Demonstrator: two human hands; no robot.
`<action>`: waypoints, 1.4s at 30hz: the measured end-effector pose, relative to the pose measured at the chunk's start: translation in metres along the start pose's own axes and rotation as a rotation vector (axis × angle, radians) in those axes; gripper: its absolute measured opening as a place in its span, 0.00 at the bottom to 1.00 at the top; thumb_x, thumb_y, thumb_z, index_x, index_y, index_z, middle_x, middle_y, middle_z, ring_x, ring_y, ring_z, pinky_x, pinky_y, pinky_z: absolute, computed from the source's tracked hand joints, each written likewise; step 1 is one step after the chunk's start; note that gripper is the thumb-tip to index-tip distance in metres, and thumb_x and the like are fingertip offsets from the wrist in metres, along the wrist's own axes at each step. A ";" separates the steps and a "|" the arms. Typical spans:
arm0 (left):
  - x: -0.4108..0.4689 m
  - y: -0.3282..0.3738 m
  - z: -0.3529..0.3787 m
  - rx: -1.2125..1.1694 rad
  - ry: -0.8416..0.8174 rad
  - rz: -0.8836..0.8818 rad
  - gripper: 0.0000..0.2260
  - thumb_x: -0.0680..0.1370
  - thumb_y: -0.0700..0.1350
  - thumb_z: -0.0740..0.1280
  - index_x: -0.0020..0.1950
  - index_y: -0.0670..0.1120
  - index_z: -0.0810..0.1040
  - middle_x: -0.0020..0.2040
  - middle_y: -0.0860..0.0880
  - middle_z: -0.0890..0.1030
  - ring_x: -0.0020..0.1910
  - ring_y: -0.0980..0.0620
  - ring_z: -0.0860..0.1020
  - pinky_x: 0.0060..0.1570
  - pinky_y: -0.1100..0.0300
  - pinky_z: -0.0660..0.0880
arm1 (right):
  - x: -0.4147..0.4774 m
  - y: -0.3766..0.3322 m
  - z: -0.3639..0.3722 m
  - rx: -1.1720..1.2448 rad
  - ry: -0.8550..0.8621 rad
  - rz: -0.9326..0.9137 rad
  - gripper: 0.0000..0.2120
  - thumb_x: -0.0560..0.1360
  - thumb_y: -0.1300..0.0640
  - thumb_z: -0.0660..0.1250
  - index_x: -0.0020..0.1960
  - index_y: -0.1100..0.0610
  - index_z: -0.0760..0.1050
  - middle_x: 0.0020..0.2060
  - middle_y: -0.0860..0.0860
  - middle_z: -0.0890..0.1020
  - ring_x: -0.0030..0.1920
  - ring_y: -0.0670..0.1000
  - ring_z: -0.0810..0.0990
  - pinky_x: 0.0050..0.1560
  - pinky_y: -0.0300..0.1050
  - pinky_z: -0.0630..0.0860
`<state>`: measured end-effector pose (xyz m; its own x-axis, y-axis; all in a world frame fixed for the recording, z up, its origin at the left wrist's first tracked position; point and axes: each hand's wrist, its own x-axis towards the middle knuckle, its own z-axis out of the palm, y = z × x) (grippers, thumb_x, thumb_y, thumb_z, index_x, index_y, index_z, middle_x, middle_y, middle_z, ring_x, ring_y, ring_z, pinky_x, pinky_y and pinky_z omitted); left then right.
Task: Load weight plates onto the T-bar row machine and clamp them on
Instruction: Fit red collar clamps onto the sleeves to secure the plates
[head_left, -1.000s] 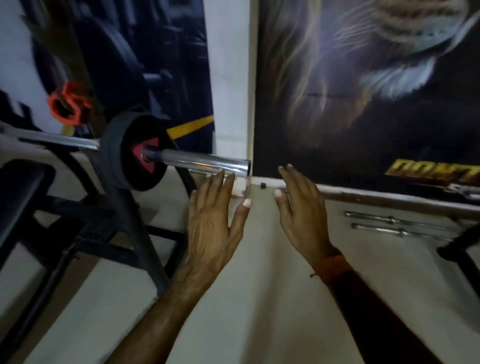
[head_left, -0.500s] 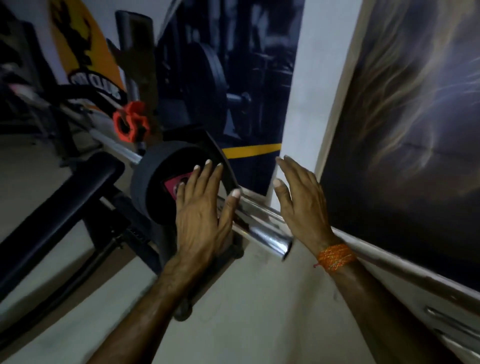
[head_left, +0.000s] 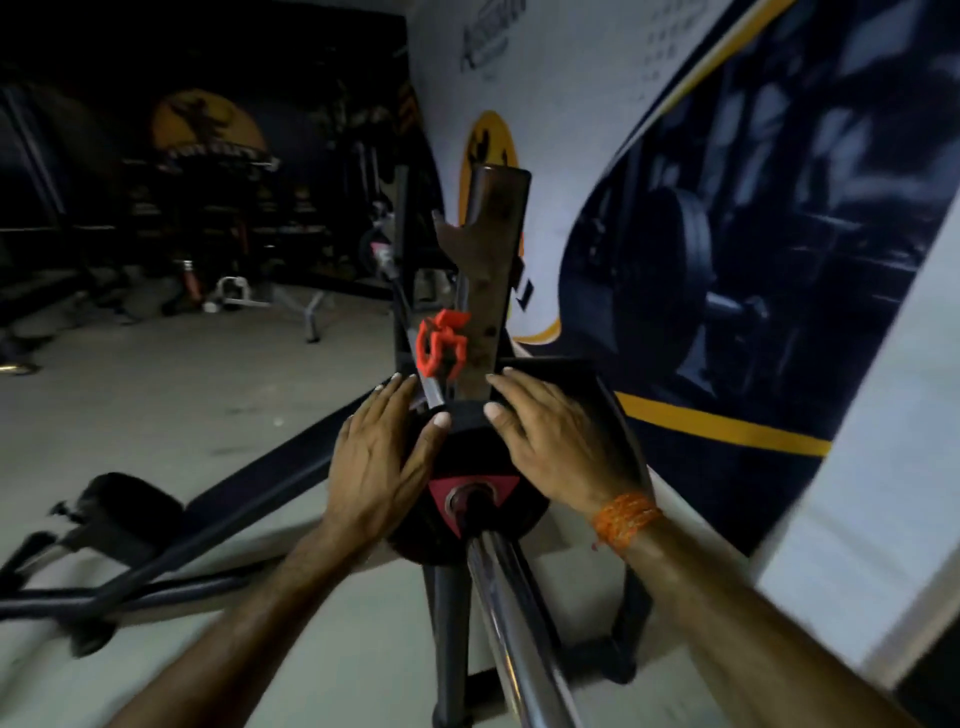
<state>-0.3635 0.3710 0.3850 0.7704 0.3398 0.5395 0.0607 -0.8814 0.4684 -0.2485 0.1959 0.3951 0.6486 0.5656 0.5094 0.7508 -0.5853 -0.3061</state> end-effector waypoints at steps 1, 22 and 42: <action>0.009 -0.001 -0.002 -0.036 -0.010 -0.041 0.32 0.80 0.67 0.55 0.78 0.50 0.63 0.78 0.49 0.66 0.77 0.49 0.64 0.75 0.50 0.62 | 0.010 -0.005 0.006 0.072 -0.043 -0.006 0.29 0.82 0.37 0.49 0.75 0.50 0.70 0.75 0.51 0.72 0.74 0.54 0.70 0.72 0.55 0.68; 0.171 -0.053 0.054 -0.760 -0.348 -0.424 0.38 0.65 0.60 0.80 0.70 0.48 0.72 0.63 0.45 0.80 0.56 0.48 0.82 0.49 0.56 0.83 | 0.023 -0.013 0.042 0.150 0.025 0.070 0.23 0.84 0.46 0.50 0.70 0.48 0.76 0.67 0.44 0.79 0.68 0.45 0.75 0.66 0.40 0.70; 0.108 -0.026 -0.052 -0.926 -0.307 -0.330 0.25 0.71 0.55 0.75 0.64 0.44 0.79 0.53 0.46 0.86 0.53 0.49 0.85 0.53 0.57 0.80 | 0.021 -0.018 0.036 0.171 -0.062 0.130 0.19 0.85 0.47 0.53 0.68 0.50 0.77 0.65 0.47 0.80 0.66 0.50 0.76 0.66 0.51 0.73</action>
<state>-0.3147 0.4480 0.4675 0.9410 0.3055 0.1452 -0.1142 -0.1172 0.9865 -0.2438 0.2386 0.3820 0.7435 0.5300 0.4078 0.6676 -0.5513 -0.5004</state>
